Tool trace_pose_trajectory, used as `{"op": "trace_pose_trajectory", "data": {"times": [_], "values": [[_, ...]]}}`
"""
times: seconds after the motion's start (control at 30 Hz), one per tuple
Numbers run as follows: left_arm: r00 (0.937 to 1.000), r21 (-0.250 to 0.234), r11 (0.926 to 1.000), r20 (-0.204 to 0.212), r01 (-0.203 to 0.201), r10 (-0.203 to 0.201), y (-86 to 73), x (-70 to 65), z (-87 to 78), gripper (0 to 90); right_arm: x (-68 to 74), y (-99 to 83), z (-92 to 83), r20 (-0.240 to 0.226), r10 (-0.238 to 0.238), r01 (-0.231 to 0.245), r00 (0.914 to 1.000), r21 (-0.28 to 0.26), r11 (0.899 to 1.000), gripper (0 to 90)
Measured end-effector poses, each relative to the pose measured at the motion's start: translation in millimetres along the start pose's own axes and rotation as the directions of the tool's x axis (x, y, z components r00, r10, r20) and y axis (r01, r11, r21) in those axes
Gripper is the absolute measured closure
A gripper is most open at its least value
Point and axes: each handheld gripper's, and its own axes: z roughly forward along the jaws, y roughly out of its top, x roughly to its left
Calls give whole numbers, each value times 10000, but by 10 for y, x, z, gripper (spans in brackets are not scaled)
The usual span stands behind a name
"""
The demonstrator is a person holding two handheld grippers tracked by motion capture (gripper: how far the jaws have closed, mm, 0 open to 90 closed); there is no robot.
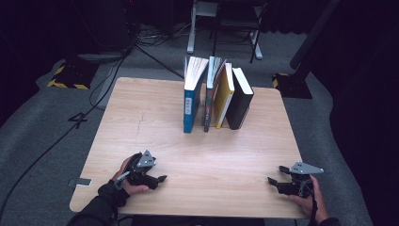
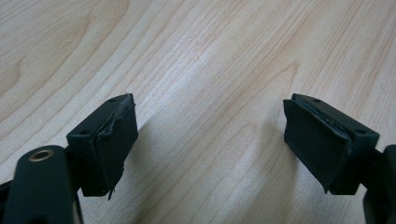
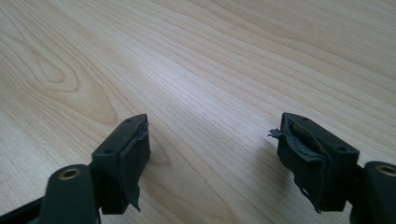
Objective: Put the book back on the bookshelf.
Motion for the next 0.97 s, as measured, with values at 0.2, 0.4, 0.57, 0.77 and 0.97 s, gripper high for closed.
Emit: {"op": "trace_pose_trajectory", "data": {"times": [0.2, 0.4, 0.57, 0.77, 0.97], "values": [[10000, 1, 10000, 27, 25, -25, 8, 6, 8, 178, -2, 0, 2, 13, 2, -2, 10000, -6, 10000, 254], [10000, 11, 10000, 60, -52, 52, 15, 20, 12, 178, -5, 1, 3, 39, 6, -6, 10000, -2, 10000, 246], [9999, 16, 10000, 97, -94, 94, 16, 31, 13, 178, -4, 1, 3, 87, 67, -67, 9999, 38, 10000, 236], [9999, 9, 10000, 97, -88, 88, 16, 31, 14, 178, -4, 2, 3, 92, 64, -64, 9999, 38, 10000, 234], [9999, 18, 10000, 97, -92, 92, 18, 37, 15, 178, -5, 2, 3, 108, 84, -84, 9999, 47, 10000, 230]]}}
